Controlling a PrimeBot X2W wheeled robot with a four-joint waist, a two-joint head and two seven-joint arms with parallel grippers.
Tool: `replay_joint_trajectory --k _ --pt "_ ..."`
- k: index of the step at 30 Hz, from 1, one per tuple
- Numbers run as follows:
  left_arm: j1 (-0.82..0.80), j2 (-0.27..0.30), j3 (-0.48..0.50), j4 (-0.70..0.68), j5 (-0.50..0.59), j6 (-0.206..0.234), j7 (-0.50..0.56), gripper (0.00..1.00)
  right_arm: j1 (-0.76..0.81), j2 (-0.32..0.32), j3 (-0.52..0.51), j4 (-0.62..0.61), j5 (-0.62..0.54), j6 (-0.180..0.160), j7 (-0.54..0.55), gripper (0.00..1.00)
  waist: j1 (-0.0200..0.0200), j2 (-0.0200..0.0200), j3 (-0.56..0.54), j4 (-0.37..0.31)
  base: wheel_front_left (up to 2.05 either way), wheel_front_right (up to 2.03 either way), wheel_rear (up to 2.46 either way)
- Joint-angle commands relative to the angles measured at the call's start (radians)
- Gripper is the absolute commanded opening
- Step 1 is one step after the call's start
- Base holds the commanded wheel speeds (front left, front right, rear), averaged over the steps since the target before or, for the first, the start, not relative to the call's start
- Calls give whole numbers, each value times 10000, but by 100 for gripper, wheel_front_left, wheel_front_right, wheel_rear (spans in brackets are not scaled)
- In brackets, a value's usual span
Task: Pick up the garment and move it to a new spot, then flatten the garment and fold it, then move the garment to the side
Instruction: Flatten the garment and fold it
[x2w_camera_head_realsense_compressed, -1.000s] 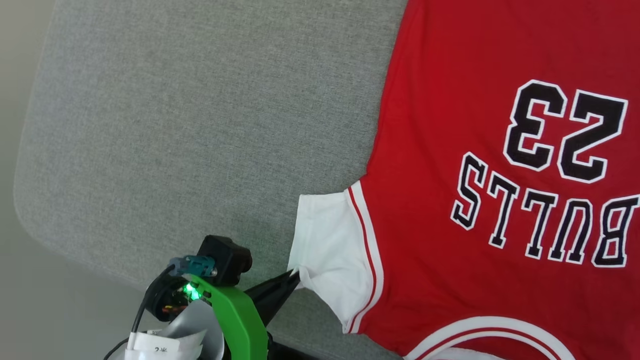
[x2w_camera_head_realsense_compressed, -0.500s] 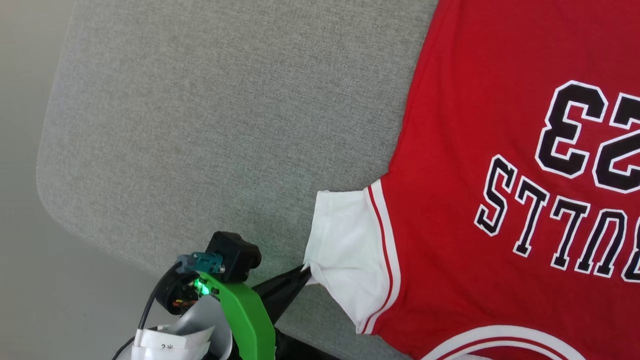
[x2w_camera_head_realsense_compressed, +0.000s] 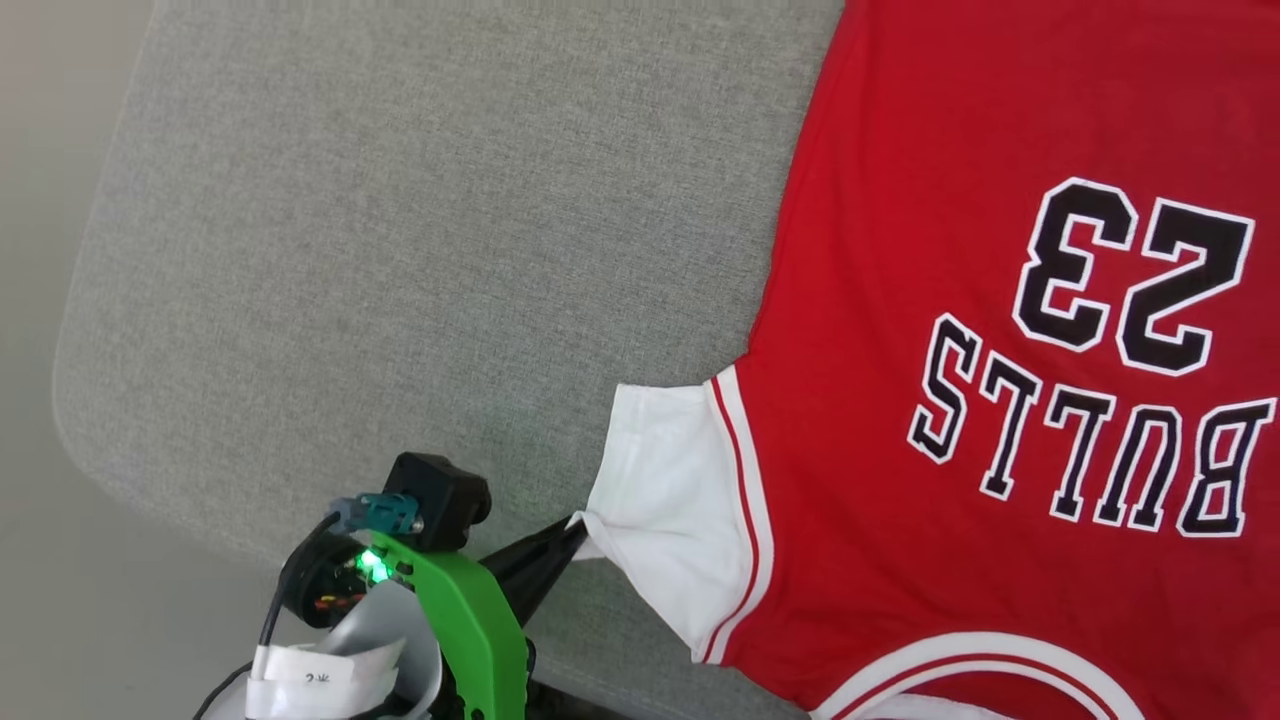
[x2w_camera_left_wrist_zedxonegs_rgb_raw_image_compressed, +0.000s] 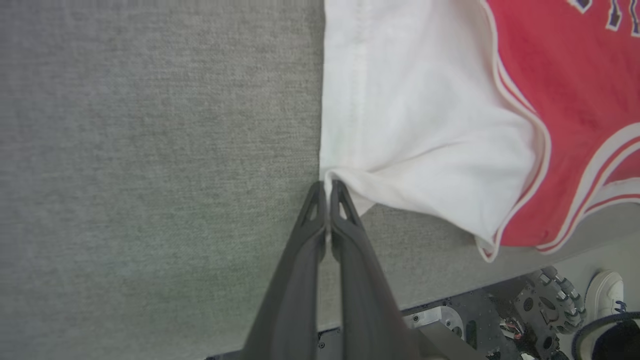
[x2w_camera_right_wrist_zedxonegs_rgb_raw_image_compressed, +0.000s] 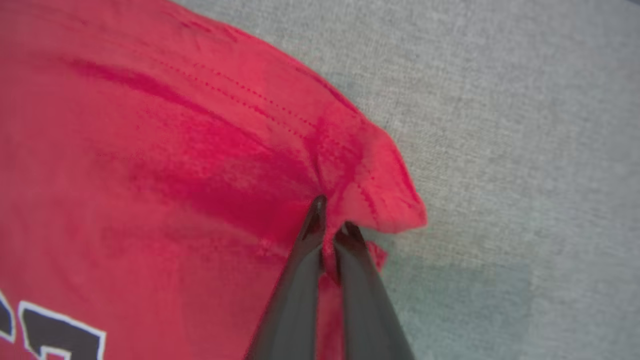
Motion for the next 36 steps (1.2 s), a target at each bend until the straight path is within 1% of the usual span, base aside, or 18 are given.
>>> replay_joint_trajectory --k 1,6,10,13,18,28,36 --pt "-107 68 95 24 10 77 -23 0 755 48 57 290 91 -9 28 0 -1 0 -609 -465 0 0 0" --pt "18 194 184 136 -80 193 42 0 1817 38 -6 225 441 -9 -339 0 -1 0 -1380 -895 0 0 0" --pt "179 303 237 310 -109 314 68 0 2844 74 -72 170 848 -9 -840 0 -1 0 -2068 -1241 0 0 0" --pt "390 322 282 447 -231 414 48 0 3822 63 2 -94 1162 -9 -1116 0 -1 0 -2603 -1530 0 0 0" --pt "682 346 324 639 -322 555 -35 0 5323 128 -189 -623 1539 -9 -1523 0 -1 0 -3240 -1950 0 0 0" --pt "1155 309 380 982 -449 805 -252 0 8160 645 -1135 -1887 1932 -9 -2146 0 -1 0 -4285 -2668 0 0 0" --pt "1423 145 356 1088 -489 969 -481 0 10159 1245 -1878 -3125 1835 -9 -2151 0 -1 0 -4677 -3014 0 0 0"
